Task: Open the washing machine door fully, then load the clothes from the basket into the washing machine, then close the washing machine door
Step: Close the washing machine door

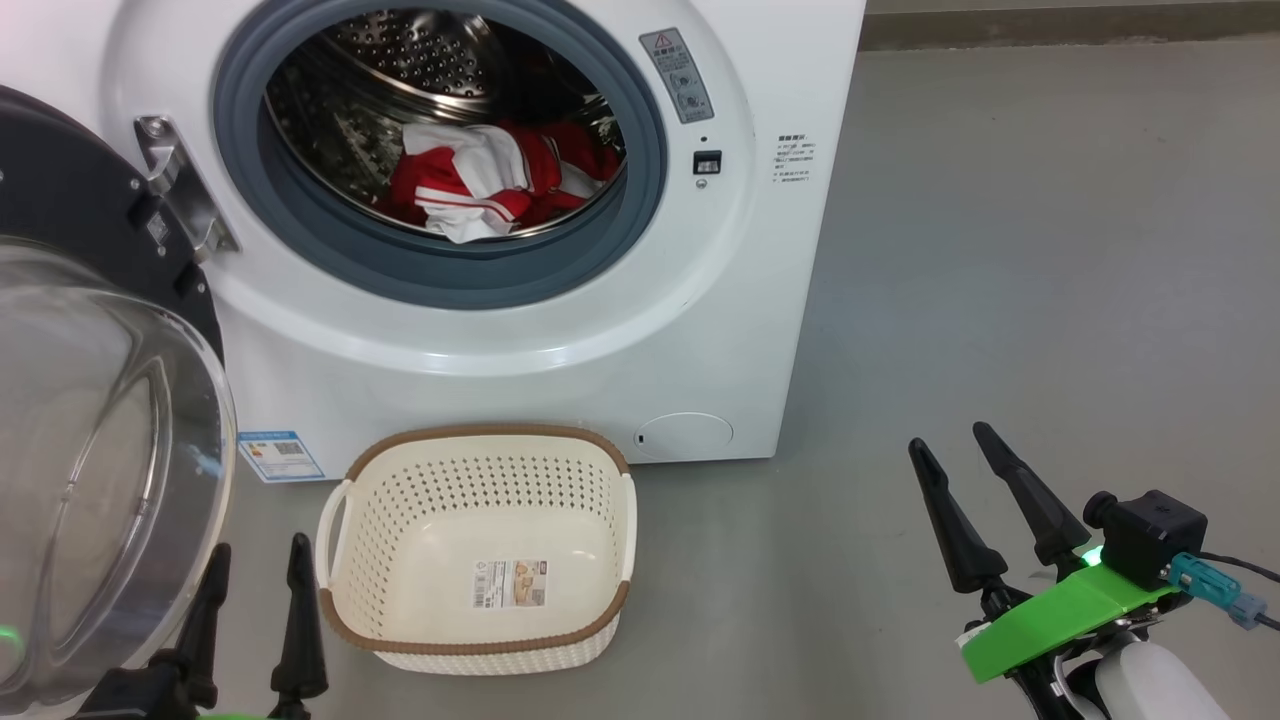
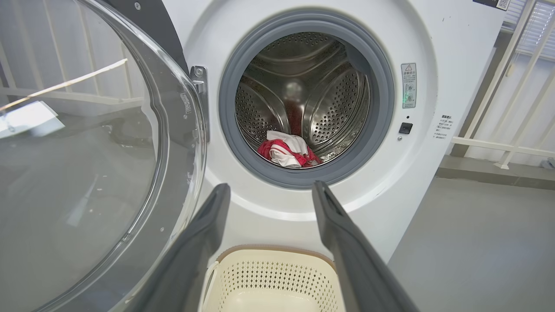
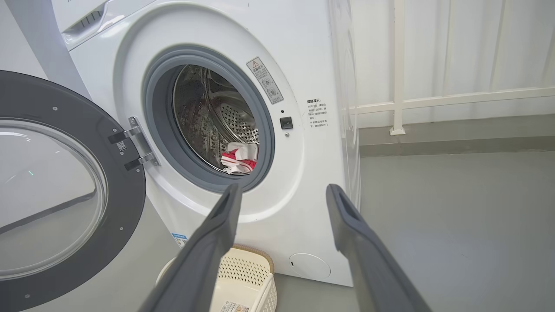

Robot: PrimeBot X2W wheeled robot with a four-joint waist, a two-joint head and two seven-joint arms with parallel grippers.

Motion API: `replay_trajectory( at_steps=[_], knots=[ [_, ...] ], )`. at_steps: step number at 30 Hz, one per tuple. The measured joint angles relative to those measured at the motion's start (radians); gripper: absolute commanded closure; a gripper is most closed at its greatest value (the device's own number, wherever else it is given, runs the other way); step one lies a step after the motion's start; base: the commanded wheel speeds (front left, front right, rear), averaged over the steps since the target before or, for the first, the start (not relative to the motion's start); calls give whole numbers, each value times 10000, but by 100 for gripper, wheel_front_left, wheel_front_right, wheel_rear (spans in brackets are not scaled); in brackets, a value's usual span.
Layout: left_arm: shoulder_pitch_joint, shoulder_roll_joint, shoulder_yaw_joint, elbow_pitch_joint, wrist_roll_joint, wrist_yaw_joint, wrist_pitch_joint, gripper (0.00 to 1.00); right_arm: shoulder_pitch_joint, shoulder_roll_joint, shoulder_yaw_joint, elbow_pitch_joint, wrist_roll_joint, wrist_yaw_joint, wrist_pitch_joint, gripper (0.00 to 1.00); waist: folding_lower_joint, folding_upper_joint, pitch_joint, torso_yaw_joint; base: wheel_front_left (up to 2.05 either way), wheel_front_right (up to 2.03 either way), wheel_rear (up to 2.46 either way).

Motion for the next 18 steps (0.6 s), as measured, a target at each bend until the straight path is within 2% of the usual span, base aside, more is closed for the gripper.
replay_trajectory(
  at_steps=[10, 18],
  knots=[
    [1, -2, 12, 54, 0, -2, 0, 0, 1, 0, 0, 10, 0, 0, 0, 0, 0, 0, -110, 73, 0, 0, 0],
    [2, -2, 12, 100, 4, -12, 0, 0, 6, -8, 13, 10, 0, 0, 0, 0, 0, -1, -146, 382, 0, 0, 0]
  ],
)
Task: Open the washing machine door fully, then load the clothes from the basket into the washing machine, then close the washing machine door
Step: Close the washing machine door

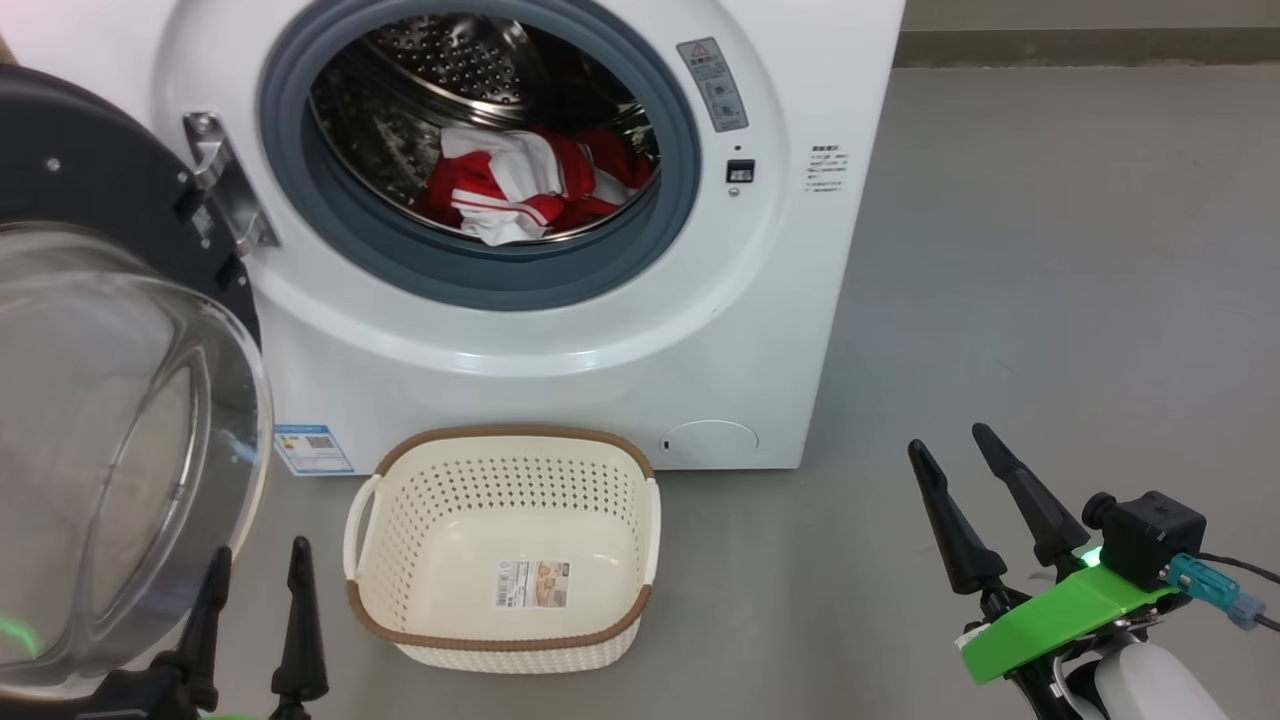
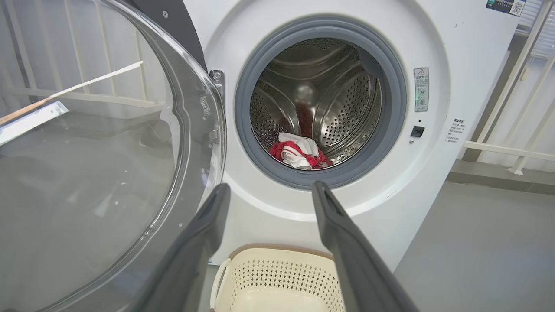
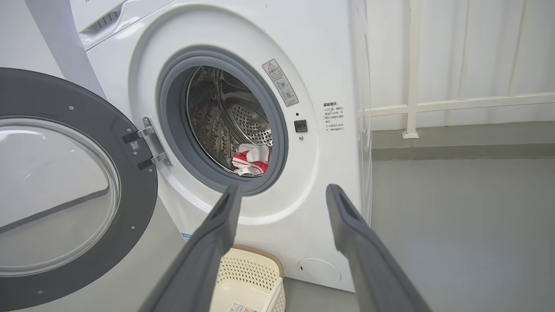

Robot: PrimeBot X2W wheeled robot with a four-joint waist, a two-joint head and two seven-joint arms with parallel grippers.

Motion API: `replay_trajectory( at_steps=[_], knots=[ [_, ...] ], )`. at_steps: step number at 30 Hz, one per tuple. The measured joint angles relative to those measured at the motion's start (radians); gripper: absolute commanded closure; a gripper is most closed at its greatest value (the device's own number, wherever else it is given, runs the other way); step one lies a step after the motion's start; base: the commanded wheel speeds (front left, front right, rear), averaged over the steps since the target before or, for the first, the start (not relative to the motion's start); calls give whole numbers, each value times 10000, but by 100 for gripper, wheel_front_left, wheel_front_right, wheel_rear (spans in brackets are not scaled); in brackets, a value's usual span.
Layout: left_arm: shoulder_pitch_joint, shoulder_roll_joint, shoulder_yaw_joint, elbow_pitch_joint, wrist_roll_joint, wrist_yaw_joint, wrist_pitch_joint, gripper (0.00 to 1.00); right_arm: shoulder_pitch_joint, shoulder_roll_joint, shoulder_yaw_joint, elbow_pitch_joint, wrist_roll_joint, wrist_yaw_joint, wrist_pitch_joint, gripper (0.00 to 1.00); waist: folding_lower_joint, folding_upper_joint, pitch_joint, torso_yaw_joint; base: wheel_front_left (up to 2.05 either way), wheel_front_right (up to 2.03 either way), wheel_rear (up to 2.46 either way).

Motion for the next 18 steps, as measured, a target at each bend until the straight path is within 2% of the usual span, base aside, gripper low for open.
replay_trajectory(
  at_steps=[14, 18],
  knots=[
    [10, -2, 58, 52, 73, 13, 0, 0, 57, -31, 169, 12, 4, 0, 0, 0, 0, 0, -47, 970, 0, 0, 0],
    [27, -2, 84, 67, 109, 31, 0, 0, 60, -31, 198, 29, 4, 0, 0, 0, 0, 1, -75, 1428, 0, 0, 0]
  ],
)
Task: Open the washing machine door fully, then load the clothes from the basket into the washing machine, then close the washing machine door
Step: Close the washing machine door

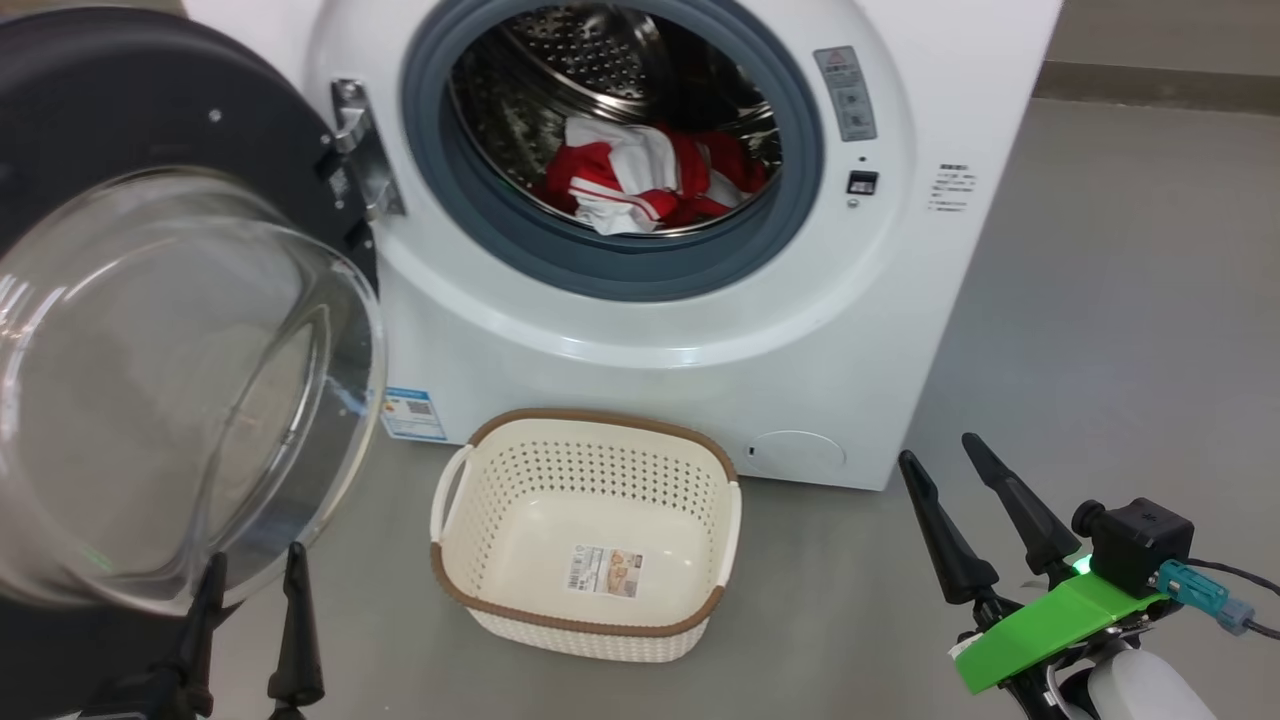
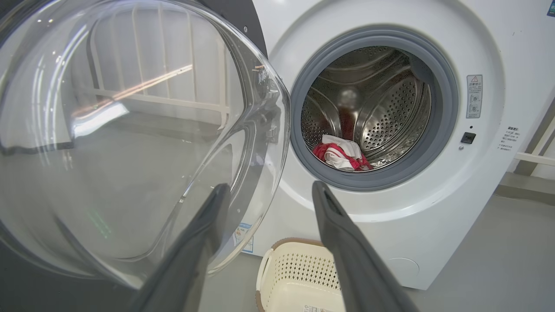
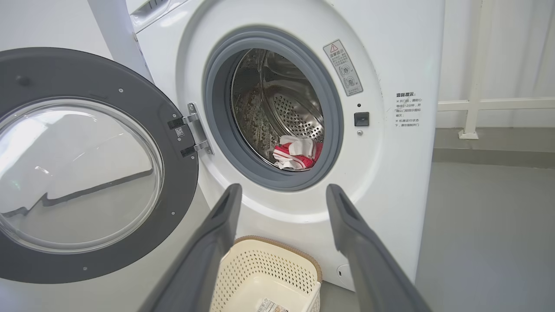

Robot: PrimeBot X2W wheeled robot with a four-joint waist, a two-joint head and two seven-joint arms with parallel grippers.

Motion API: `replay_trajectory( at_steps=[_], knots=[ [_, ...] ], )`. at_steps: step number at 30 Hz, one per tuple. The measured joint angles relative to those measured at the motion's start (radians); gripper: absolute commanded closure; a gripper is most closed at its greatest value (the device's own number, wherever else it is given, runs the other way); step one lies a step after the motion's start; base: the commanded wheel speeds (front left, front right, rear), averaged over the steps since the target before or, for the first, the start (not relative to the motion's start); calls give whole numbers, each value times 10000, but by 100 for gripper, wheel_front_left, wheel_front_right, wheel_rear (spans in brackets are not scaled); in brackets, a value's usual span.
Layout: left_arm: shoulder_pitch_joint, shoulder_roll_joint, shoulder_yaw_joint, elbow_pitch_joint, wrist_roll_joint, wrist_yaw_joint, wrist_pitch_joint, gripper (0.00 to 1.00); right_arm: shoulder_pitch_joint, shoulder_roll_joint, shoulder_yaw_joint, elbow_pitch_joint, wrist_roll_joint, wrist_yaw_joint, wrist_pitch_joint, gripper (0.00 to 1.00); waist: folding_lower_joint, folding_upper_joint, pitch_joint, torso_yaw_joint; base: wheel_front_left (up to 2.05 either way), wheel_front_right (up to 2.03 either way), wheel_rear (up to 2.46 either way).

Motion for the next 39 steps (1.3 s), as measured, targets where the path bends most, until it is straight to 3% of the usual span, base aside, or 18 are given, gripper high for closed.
replay_trajectory(
  at_steps=[25, 39],
  knots=[
    [132, 0, 134, 84, 167, 545, 0, 0, 136, 113, 58, 56, 42, 0, 2, 0, 0, 0, 18, 2110, 0, 0, 0],
    [131, 0, 134, 6, 167, 614, 0, 0, 134, 117, 79, 56, 42, 0, 0, 0, 0, 0, 118, 2840, 0, 0, 0]
  ],
)
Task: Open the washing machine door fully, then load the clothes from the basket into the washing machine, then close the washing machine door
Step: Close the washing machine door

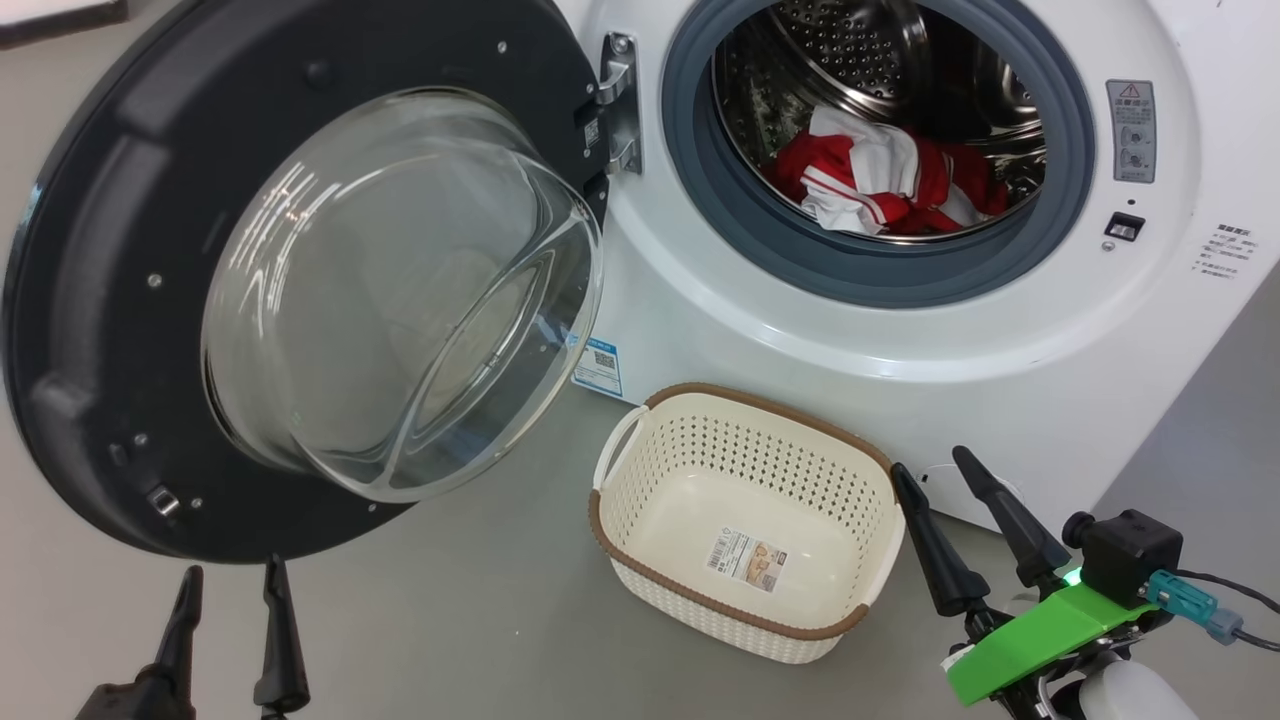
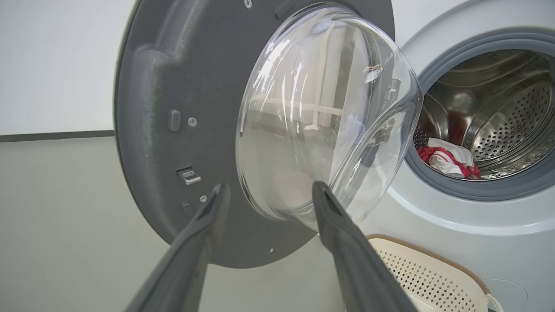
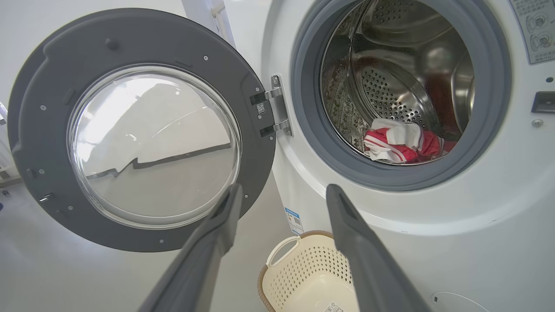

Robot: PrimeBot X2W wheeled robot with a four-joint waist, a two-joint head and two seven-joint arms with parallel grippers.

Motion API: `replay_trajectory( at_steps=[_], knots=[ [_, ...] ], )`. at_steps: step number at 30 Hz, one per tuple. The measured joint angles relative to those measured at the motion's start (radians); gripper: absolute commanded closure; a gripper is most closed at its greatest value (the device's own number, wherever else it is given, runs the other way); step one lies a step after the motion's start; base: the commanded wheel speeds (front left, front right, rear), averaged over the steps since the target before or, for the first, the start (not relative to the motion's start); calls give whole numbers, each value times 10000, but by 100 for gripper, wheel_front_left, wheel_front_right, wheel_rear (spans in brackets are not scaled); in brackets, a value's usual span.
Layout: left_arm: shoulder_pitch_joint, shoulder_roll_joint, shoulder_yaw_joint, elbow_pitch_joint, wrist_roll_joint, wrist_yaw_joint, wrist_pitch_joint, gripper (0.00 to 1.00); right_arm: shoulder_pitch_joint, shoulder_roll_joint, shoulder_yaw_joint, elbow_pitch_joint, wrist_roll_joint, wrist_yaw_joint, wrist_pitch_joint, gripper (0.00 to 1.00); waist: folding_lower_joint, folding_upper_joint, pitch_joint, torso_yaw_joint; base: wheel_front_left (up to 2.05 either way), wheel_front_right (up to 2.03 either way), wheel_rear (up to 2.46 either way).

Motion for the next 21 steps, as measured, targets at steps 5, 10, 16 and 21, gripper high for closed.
replay_trajectory(
  at_steps=[5, 10, 16, 21],
  knots=[
    [0, 0, 0, -50, -2, 0, 0, 0, -4, -4, 23, -2, 0, 0, 0, 0, 0, 0, 88, 91, 0, 0, 0],
    [0, -2, 0, -134, -4, 50, 0, 0, -6, -21, 52, -4, 23, 0, 2, 0, 1, 0, 125, 81, 0, 0, 0],
    [0, -2, 0, -207, -4, 75, 2, 0, -7, -29, 56, -12, 31, 0, 0, 0, 1, 0, 153, 48, 0, 0, 0],
    [0, -2, 0, -251, -4, 75, 0, 0, -12, -31, 54, -15, 31, 0, 0, 0, 0, 0, 211, 35, 0, 0, 0]
  ],
)
